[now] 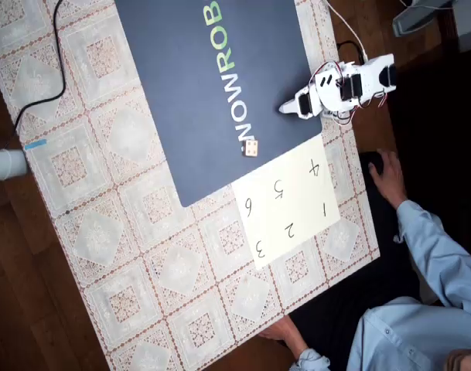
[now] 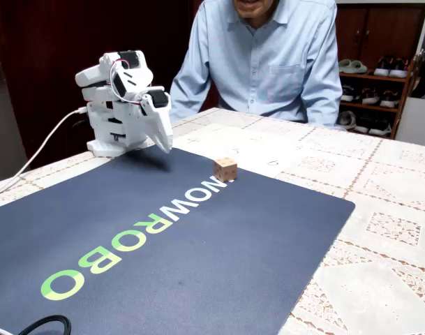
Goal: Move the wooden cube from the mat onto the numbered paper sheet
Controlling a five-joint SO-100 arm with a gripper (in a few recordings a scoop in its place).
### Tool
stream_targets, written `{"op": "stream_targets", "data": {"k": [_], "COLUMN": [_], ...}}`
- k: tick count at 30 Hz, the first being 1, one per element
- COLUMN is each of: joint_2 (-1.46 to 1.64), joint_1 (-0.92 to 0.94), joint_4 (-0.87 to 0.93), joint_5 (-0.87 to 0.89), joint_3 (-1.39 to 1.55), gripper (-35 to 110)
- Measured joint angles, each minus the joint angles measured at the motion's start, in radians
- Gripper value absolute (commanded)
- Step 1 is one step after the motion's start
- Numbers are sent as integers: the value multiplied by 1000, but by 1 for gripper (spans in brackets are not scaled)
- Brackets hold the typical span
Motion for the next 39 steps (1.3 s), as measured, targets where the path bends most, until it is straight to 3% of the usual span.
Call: {"op": "stream_targets", "data": {"k": [28,30,33,39], "joint_2": [0,0,0,-72], "joint_1": [0,2,15,15], "joint_4": [0,0,0,-78], "joint_5": [-15,-2,5,8], "joint_3": [0,0,0,-2], "gripper": [2,12,9,22]}}
